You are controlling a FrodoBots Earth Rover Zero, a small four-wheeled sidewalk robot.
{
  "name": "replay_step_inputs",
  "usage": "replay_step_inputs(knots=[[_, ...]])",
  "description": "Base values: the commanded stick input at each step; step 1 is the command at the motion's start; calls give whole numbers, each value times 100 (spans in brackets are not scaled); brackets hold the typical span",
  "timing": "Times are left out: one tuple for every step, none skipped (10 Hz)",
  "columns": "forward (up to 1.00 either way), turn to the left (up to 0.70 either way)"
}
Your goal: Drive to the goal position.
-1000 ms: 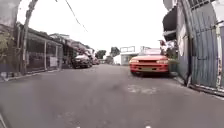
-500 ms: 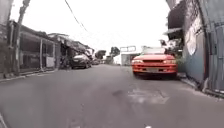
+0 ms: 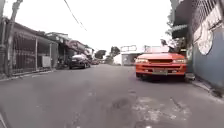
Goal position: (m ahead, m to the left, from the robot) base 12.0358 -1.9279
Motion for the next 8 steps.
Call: replay_step_inputs(knots=[[100,0],[100,0],[100,0],[100,0],[100,0],[100,0],[100,0],[100,2]])
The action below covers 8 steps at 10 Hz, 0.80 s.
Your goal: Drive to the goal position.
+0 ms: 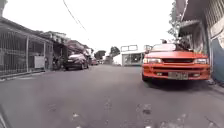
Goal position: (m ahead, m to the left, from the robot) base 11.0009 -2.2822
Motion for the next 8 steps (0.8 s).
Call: replay_step_inputs(knots=[[100,12],[100,33],[100,26],[100,4],[100,0],[100,0],[100,0],[100,0]])
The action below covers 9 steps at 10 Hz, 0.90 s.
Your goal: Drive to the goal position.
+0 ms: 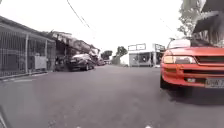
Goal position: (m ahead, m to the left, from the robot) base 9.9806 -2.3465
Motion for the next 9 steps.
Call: replay_step_inputs(knots=[[100,0],[100,0],[100,0],[100,-27],[100,-34],[100,-30],[100,0],[100,0],[100,0]])
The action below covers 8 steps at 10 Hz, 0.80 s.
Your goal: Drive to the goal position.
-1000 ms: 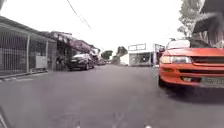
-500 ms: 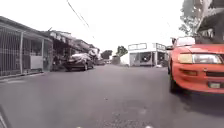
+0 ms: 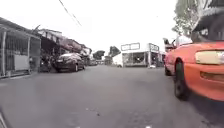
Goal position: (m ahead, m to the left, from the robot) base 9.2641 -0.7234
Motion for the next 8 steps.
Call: replay_step_inputs(knots=[[100,0],[100,0],[100,0],[100,-1],[100,-14],[100,-19],[100,-6],[100,0]])
